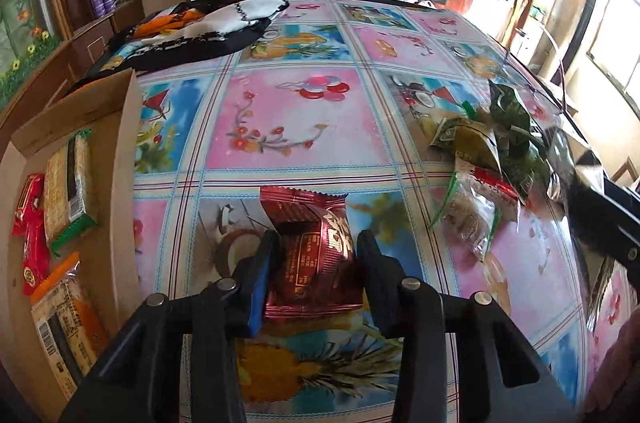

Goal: Organize snacks

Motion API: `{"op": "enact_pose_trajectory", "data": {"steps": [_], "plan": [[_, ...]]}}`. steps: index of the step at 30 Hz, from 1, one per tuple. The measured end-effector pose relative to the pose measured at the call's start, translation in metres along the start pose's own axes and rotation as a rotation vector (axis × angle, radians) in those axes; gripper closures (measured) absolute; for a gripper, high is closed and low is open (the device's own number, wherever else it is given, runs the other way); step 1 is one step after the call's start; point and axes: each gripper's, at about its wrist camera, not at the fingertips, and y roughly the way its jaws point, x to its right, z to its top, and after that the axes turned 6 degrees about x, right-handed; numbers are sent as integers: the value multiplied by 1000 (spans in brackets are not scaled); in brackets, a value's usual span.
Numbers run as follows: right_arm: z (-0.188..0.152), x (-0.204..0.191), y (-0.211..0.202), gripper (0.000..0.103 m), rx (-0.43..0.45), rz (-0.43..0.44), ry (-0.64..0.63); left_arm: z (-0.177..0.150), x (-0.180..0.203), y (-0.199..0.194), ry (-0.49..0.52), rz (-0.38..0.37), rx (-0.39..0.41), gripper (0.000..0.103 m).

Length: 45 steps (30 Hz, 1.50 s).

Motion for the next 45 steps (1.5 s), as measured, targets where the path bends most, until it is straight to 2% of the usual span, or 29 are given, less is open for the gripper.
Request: {"op": "enact_pose_trajectory", "data": {"steps": [3, 5, 23, 31, 45], "plan": [[0, -1, 0, 40, -2, 2, -4, 0, 0, -1, -13, 0, 5, 66], [0, -1, 1, 40, -4, 3, -3, 0, 0, -4, -19, -21, 15, 71], [-1, -1, 8, 40, -12, -24, -6, 12, -4, -37, -81, -136, 140, 72], [1, -6, 14, 40, -11, -21, 35, 18, -22, -53, -123, -148, 192, 72], [-5, -64, 34, 40, -37, 70, -6, 19, -81, -77, -245, -103, 271, 71]]}}
